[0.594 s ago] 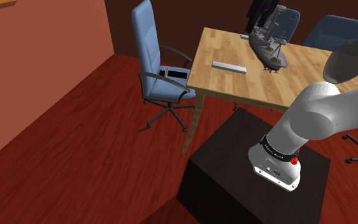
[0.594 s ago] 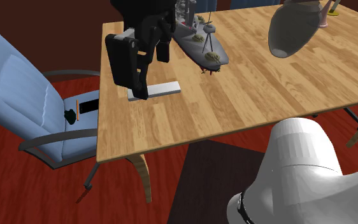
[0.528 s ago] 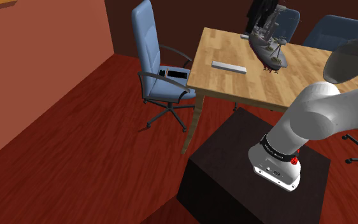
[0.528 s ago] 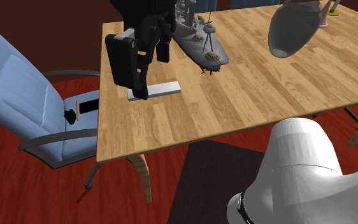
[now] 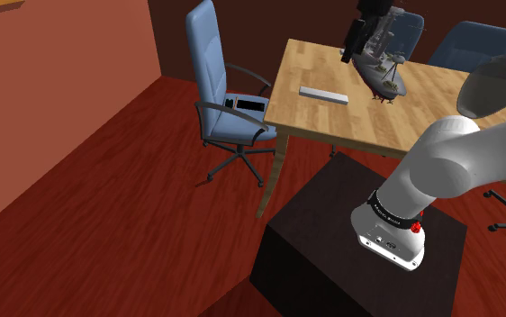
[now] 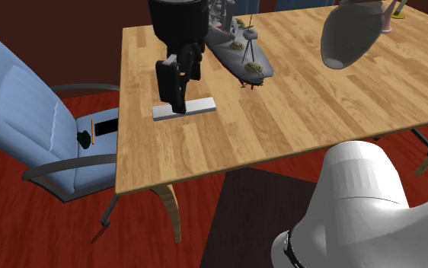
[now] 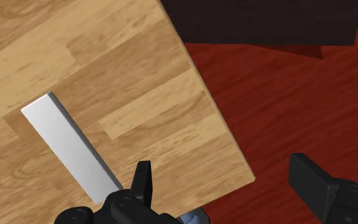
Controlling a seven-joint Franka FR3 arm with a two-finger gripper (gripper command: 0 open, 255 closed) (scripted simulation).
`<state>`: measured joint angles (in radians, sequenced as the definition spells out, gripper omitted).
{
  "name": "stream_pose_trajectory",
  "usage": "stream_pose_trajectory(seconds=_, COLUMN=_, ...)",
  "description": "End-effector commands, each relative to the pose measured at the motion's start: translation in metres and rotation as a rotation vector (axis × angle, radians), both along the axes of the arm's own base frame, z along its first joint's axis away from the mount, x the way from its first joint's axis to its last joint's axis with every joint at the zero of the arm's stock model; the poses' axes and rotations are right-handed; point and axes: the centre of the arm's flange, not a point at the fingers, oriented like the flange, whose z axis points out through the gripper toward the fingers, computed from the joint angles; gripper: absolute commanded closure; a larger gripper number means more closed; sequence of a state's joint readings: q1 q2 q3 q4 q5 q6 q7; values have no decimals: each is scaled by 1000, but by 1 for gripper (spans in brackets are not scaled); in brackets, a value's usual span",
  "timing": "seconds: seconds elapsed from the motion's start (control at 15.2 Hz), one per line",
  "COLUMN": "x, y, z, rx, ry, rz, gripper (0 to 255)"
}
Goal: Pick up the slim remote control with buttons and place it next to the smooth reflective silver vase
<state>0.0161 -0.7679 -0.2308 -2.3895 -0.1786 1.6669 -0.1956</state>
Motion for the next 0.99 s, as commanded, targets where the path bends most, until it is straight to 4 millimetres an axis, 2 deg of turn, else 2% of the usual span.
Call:
stream_pose_trajectory(seconds=0.0, x=8, y=-19, z=-15, rx=3, ry=2, rz=28, gripper=0)
stream_pose_trajectory(seconds=0.92, x=78, y=-145, z=-137, rx=26, ry=26, rz=203, gripper=0)
